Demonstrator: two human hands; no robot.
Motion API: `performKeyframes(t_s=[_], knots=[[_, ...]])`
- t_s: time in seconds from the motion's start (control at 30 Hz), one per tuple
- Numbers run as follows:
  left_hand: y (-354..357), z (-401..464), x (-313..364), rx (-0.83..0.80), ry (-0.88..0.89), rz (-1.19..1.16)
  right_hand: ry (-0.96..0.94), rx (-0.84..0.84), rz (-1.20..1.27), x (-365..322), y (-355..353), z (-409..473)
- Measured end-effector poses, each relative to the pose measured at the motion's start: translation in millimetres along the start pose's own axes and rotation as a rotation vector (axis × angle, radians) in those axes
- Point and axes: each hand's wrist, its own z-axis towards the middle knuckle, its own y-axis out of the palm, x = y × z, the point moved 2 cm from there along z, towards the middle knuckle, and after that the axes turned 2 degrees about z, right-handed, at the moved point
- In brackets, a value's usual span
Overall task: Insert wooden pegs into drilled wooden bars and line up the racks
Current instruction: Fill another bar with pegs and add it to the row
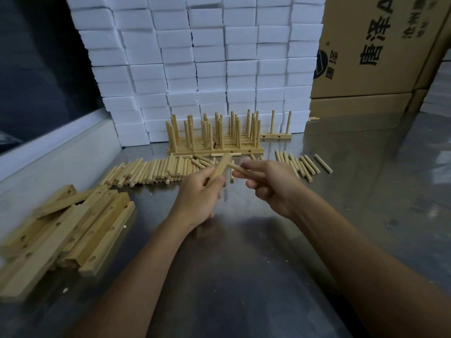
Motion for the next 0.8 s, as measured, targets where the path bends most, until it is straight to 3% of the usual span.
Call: performKeyframes(t_s=[0.13,0.2,0.3,0.57,0.7,0.8], knots=[[-1.6,3.3,-8.9,0.143,-0.226,-0.220,0.040,0.044,0.191,-1.7,-10.5,1.0],[-5.1,4.1,-12.8,0.224,-0.332,-0.387,0.049,0.128,0.137,-1.0,-14.9,1.8],[-6.9,6.4,-18.2,0.297,-0.429,-0.550,-0.019,0.198,-0.168,3.0,-16.8,2.9],[-11.2,7.5,-20.9,0.360,-0.583,-0.868,-0.476,0.111,-1.129,29.0,11.4,13.6],[-12.2,6.9,-19.3,0.348,-0.586,-0.873,-0.380,0.004,-1.478,41.8,19.3,24.8],[-12.4,6.3,-19.0,0.355,-0.593,-0.852,-0.277,-0.048,-1.563,48.1,14.3,28.1]])
